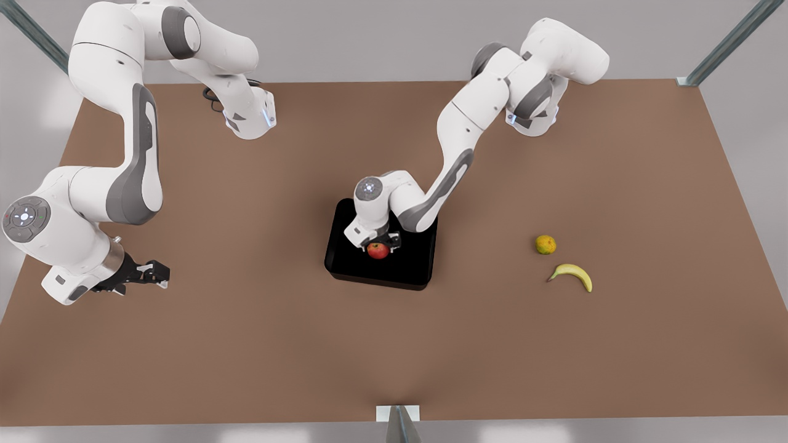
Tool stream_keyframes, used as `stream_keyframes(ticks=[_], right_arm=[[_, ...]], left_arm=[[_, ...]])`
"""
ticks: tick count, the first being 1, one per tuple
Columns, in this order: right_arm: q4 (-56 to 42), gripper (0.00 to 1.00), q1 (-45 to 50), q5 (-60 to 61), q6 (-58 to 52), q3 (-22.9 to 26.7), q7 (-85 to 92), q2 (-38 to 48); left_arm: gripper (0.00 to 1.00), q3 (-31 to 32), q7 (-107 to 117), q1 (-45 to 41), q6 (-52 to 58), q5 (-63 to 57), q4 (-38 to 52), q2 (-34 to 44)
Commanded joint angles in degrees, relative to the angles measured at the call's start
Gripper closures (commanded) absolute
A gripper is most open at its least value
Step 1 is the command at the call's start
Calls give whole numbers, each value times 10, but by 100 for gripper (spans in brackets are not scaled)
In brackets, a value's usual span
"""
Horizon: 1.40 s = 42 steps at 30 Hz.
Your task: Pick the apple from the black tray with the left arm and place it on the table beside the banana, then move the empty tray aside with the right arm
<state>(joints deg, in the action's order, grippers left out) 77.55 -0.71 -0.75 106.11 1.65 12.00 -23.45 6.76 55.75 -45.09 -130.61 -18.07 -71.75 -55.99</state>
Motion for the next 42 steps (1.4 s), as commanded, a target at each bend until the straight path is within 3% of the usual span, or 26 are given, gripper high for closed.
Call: stream_keyframes(ticks=[1, 2, 3, 4, 7, 11, 13, 16, 19, 21, 22, 26, 29, 31, 34, 38, 39, 42], right_arm=[[0, 0, 0, 0, 0, 0, 1, 1], [0, 0, 0, 0, 0, 0, 2, 1], [0, 0, 0, 0, 0, 0, 1, 1], [0, 0, 0, 0, 0, 0, 1, 1], [0, 0, 1, 0, 0, -1, 1, 1], [-3, 0, 43, -22, -47, 0, -14, 2], [-66, 0, 135, -20, -114, -2, -198, 2], [-90, 0, 246, -18, -160, -11, -385, 1], [-84, 0, 266, 44, -169, -22, -512, -5], [-76, 1, 280, 117, -183, -27, -790, -22], [-76, 1, 285, 117, -177, -31, -812, -34], [-75, 7, 298, 121, -153, -31, -835, -63], [-21, 13, 298, 116, -143, -31, -795, -66], [8, 14, 293, 116, -140, -30, -722, -66], [13, 9, 290, 117, -138, -30, -677, -83], [17, 9, 288, 115, -127, -27, -637, -110], [16, 9, 287, 115, -118, -25, -628, -117], [17, 9, 284, 113, -93, -25, -592, -142]], left_arm=[[0, -1, 26, 0, -7, -7, 0, -1], [6, -1, 28, -1, -6, -6, 0, 0], [29, -1, 29, -1, -6, -5, 0, 1], [30, -1, 30, -2, -5, -5, 0, 2], [29, -1, 30, -7, 8, -15, -13, 12], [29, 4, -46, 10, 160, 13, -69, 135], [29, 4, -201, 70, 204, 58, -173, 258], [29, 2, -423, 164, 280, 78, -185, 315], [29, 1, -632, 299, 235, 76, -181, 283], [29, 0, -702, 341, 188, 58, -179, 244], [29, 0, -733, 359, 164, 58, -179, 229], [29, 0, -732, 363, 156, 58, -182, 217], [0, 0, -731, 360, 156, 58, -181, 209], [0, -1, -726, 364, 170, 65, -173, 220], [0, -4, -674, 366, 327, 95, -60, 258], [0, -22, -561, 381, 446, 199, -77, 430], [0, -24, -561, 381, 411, 199, -137, 481], [0, -32, -559, 382, 393, 199, -176, 501]])
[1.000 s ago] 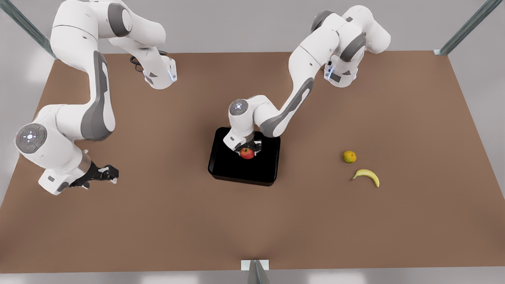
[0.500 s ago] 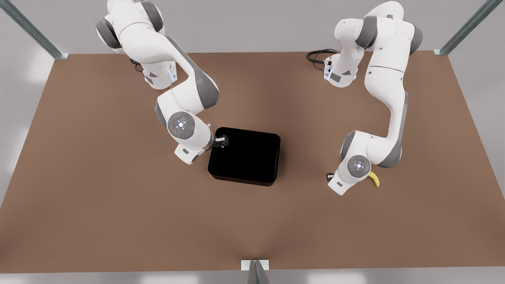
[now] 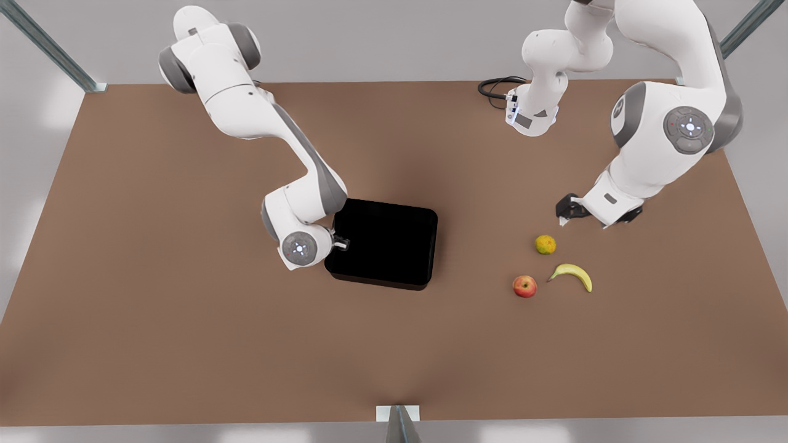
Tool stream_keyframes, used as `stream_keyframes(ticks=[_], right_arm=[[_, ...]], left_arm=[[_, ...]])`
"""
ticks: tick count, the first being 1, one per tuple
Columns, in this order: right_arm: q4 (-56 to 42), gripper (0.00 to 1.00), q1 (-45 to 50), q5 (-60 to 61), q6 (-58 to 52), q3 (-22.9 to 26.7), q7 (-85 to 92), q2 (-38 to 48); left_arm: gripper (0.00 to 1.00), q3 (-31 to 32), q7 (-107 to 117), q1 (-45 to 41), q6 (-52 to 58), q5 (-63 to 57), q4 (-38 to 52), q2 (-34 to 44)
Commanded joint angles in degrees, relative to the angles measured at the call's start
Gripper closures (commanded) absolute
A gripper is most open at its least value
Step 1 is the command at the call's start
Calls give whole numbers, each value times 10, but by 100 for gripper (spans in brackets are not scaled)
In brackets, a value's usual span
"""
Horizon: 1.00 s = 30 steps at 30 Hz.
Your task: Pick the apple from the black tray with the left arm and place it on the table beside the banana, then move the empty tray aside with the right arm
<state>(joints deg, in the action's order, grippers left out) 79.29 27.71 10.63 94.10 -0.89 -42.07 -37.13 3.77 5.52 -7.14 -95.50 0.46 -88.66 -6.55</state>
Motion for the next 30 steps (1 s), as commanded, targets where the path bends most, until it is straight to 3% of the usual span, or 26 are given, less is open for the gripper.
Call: stream_keyframes(ticks=[1, 11, 19, 24, 30], right_arm=[[0, 9, -1, -1, 35, 0, -44, -13], [65, 11, 0, 8, 44, -17, 73, -9], [88, 13, -16, 47, 115, -18, 168, -29], [87, 24, -16, 67, 125, -18, 179, -40], [87, 52, -18, 67, 119, -18, 187, -40]], left_arm=[[0, -7, -53, 2, 55, 14, -7, 7], [0, 17, 4, -7, 58, 14, -13, 9], [0, 26, 8, -7, 52, 16, -33, 18], [0, 26, 8, -7, 50, 17, -33, 15], [0, 26, 8, -7, 49, 17, -32, 15]])
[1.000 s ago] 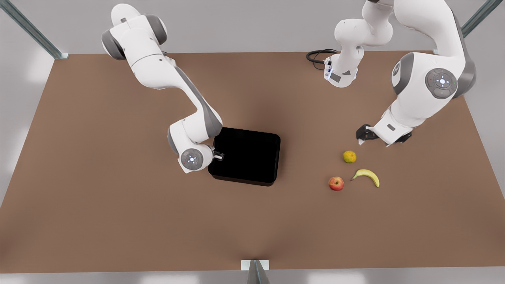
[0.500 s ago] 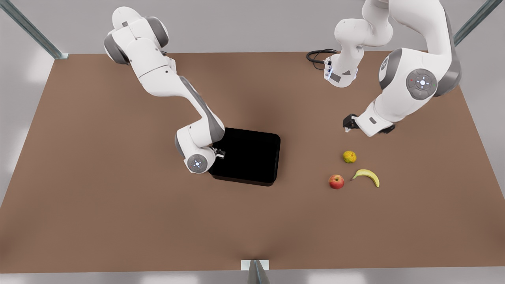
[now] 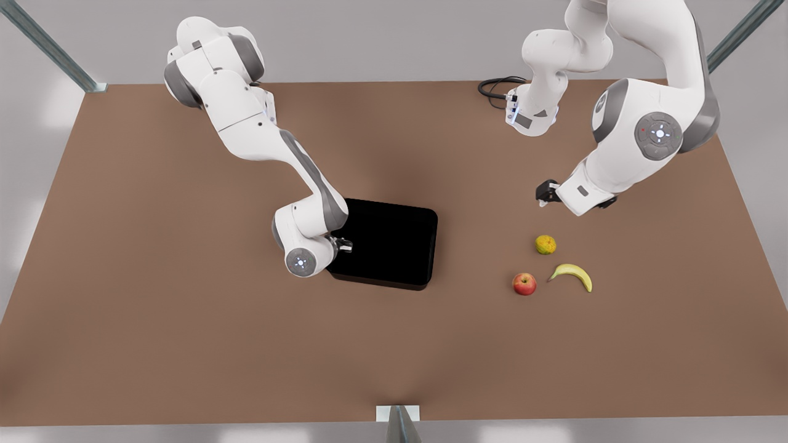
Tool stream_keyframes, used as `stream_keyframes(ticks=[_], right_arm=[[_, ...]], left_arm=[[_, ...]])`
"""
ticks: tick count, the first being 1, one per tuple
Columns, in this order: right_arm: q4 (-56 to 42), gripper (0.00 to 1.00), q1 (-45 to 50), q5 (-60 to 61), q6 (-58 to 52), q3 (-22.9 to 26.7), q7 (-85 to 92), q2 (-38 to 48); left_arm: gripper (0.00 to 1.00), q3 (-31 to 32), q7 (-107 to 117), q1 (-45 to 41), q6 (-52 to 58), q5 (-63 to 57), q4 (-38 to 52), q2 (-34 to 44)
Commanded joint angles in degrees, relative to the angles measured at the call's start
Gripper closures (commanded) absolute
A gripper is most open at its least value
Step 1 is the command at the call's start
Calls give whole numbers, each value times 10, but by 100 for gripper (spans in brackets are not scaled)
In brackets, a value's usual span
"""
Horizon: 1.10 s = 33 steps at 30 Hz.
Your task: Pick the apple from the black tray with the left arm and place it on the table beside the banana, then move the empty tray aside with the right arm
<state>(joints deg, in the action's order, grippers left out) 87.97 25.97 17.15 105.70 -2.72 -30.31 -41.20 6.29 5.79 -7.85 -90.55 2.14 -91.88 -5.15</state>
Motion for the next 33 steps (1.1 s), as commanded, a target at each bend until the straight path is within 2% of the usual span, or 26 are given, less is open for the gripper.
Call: stream_keyframes(ticks=[1, 3, 4, 14, 24, 27, 29, 33], right_arm=[[-1, 56, -1, 2, 2, 0, 68, 1], [0, 61, -1, 3, 1, 0, 68, 2], [-1, 68, -1, 3, -6, 0, 68, 2], [-6, 85, -1, 3, -55, 0, 63, 14], [-14, 86, -13, 3, -179, 9, 60, 96], [-14, 86, -20, 3, -225, 47, 63, 123], [-14, 87, -21, 3, -255, 96, 122, 127], [-14, 87, -21, 4, -279, 159, 180, 136]], left_arm=[[0, 0, 5, 0, -1, 0, 0, 1], [0, 1, 5, 0, -1, 0, 0, 0], [0, 1, 5, 0, -1, -1, 0, 0], [0, 4, 5, 0, 7, -3, -1, 1], [0, 17, 38, -1, 6, -5, -1, 8], [0, 17, 38, -1, 6, -5, -1, 8], [0, 17, 38, -1, 6, -5, -1, 8], [0, 17, 38, -1, 6, -4, -1, 8]])
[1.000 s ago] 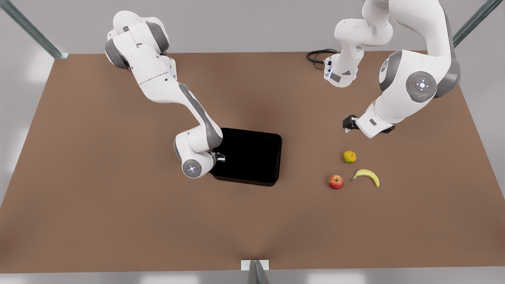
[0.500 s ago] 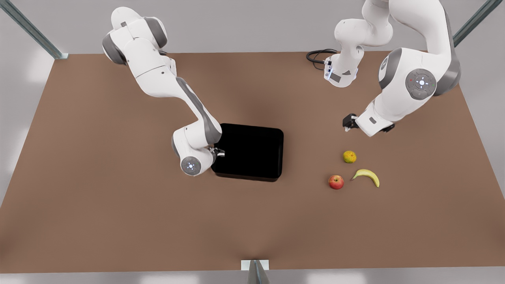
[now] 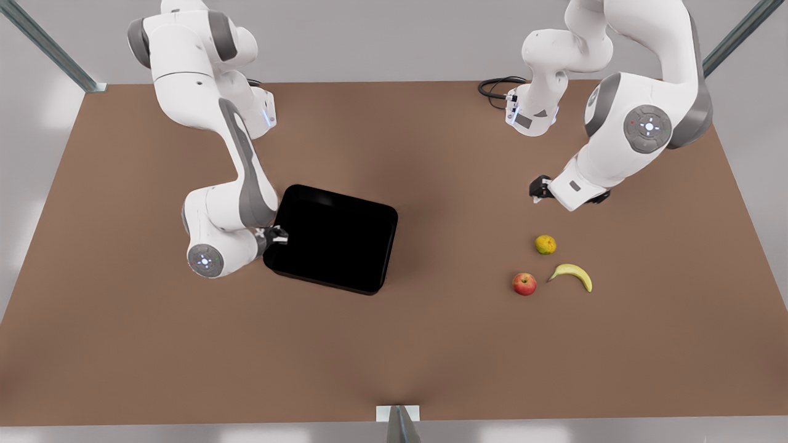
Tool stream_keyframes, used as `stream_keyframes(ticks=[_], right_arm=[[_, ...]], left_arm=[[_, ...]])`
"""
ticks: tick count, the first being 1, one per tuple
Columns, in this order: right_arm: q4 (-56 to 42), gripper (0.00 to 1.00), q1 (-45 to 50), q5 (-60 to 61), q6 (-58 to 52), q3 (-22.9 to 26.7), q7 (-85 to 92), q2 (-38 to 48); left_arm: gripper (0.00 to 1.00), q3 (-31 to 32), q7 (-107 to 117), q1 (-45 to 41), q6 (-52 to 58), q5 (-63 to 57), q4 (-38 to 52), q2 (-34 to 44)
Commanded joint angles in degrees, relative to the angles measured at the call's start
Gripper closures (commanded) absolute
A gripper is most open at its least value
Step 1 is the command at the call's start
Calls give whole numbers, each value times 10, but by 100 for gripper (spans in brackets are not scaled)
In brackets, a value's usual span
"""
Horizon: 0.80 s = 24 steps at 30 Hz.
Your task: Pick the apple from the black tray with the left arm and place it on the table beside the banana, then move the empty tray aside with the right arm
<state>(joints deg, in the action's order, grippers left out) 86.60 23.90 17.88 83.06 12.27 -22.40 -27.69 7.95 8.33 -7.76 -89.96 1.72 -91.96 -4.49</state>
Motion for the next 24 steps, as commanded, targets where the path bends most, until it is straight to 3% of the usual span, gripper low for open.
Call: stream_keyframes(ticks=[1, 15, 24], right_arm=[[0, 87, 0, -4, -62, 28, 112, 4], [0, 89, -1, -14, -81, 275, 381, -11], [0, 89, -19, -21, -35, 285, 402, -57]], left_arm=[[0, 1, 13, -1, 1, -1, 0, 1], [0, 1, 13, -1, 0, 0, 0, -2], [0, 1, 13, -1, -2, 0, -1, -4]])
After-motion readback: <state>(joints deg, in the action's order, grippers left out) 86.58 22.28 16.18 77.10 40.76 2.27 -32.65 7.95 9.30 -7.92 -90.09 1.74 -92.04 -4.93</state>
